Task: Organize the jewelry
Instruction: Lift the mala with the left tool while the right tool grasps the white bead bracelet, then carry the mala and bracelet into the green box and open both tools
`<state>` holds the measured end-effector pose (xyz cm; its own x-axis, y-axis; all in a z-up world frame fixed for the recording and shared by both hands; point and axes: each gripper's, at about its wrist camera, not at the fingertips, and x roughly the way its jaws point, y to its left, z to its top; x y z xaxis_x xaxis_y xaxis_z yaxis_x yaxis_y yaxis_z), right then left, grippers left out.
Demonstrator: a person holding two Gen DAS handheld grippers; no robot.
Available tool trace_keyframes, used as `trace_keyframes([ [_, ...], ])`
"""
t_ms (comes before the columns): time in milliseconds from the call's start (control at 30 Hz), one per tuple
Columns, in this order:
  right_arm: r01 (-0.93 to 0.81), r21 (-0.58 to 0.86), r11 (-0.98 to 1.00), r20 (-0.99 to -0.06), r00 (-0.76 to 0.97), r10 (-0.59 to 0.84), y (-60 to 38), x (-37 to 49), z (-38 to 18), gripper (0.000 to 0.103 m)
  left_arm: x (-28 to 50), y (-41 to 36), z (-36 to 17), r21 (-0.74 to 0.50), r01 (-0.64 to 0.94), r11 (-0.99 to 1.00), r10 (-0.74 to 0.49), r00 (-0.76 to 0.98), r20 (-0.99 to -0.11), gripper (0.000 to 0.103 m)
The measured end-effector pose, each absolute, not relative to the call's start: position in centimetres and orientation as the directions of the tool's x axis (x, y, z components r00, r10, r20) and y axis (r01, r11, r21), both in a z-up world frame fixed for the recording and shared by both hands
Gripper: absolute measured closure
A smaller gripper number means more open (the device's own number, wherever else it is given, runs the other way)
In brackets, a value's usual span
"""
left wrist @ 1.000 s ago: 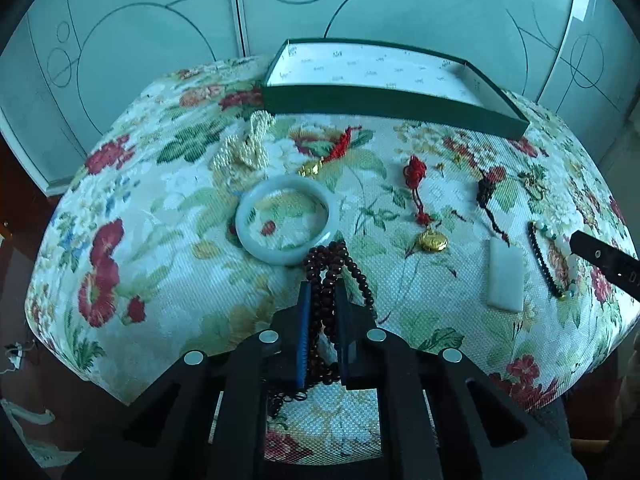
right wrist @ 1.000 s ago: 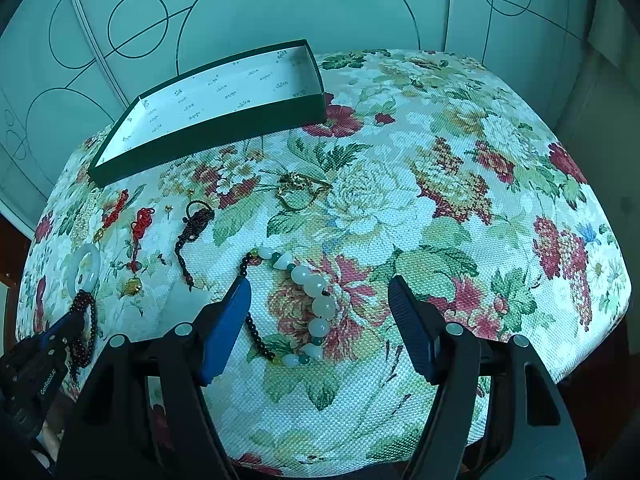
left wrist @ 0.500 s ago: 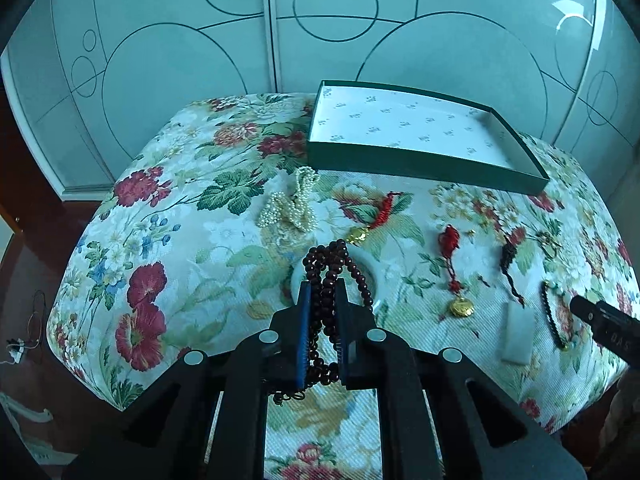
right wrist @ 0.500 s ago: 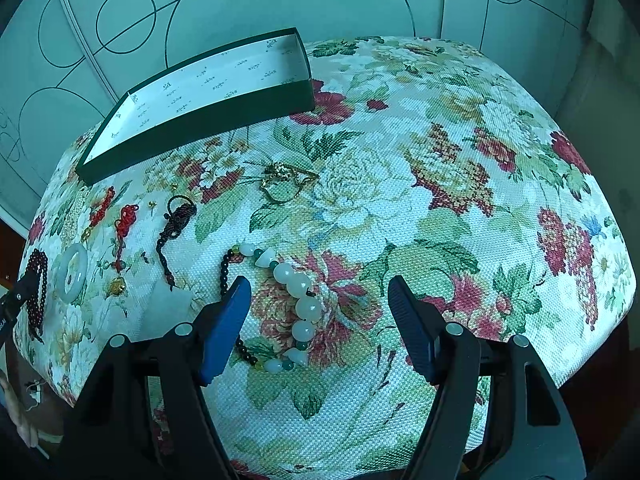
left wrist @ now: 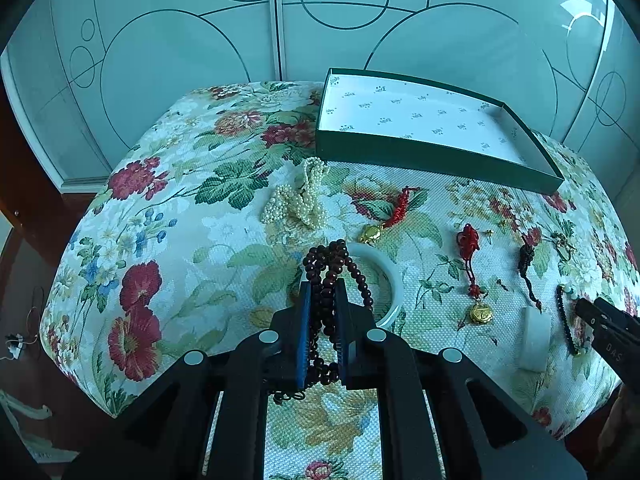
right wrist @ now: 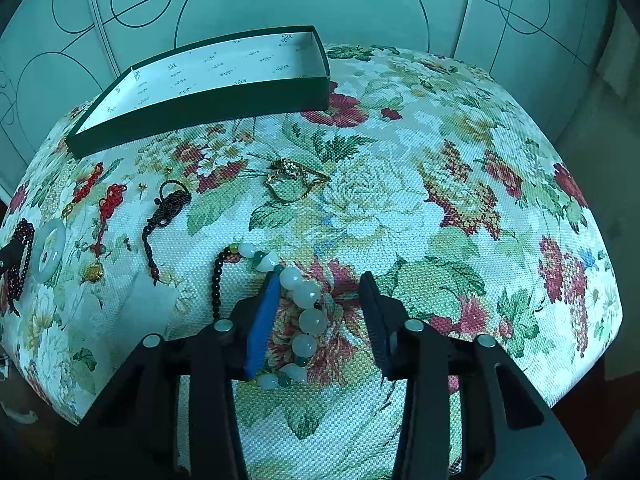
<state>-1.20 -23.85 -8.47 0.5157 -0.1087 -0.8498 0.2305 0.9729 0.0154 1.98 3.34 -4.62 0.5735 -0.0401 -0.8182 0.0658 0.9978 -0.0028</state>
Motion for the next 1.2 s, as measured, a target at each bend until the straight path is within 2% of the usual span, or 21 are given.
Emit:
trace_keyframes([
  [33,0.229,0.014,0.973,-0.848,0.518,-0.11,-23.9,-1.2,-8.4,0.076,2.0,3.3,-4.7,-0.004,0.067,0.998,-0.042,0.571,-0.82,0.092],
  [67,0.229,0.014,0.973,-0.846,0.521,-0.111,-24.0,-1.2,-8.4,0.084,1.9,3.3,-4.7,-0.004,0.069,0.998,-0.043,0.57,-0.821,0.092],
  [133,0.232,0.012,0.973,-0.844,0.523,-0.114,-24.1,-1.3,-8.4,0.089,1.9,3.1,-4.8,-0.004,0.073,0.997,-0.045,0.568,-0.822,0.092],
  [333,0.245,0.097,0.965,-0.838,0.544,-0.054,-24.7,-1.4,-8.2,0.089,1.8,2.8,-4.7,-0.002,0.085,0.996,-0.05,0.569,-0.821,0.092],
  [1200,0.157,0.163,0.974,-0.712,0.702,0.006,-23.5,-0.1,0.0,0.089,4.0,0.4,-1.0,-0.003,0.129,0.992,-0.084,0.624,-0.777,0.092],
])
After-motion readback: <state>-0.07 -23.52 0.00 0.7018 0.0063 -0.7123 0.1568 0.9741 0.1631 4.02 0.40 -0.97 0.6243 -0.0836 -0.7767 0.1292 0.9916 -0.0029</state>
